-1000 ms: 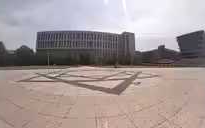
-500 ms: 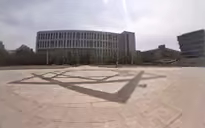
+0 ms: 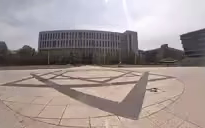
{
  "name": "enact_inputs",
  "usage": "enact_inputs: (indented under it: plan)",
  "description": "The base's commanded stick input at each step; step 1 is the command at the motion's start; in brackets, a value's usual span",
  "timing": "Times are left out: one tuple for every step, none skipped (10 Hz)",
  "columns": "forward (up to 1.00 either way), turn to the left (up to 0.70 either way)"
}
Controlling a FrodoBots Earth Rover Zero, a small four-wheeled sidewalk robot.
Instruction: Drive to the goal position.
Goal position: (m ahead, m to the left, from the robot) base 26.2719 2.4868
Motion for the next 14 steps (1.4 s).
enact_inputs:
  plan:
    - [1.0, 0.0]
    - [1.0, 0.0]
    - [1.0, 0.0]
    - [1.0, 0.0]
    - [1.0, 0.0]
    - [1.0, 0.0]
    - [1.0, 0.0]
    - [1.0, 0.0]
    - [1.0, 0.0]
    - [1.0, 0.0]
    - [1.0, 0.0]
    - [1.0, 0.0]
    - [1.0, 0.0]
    - [1.0, 0.0]
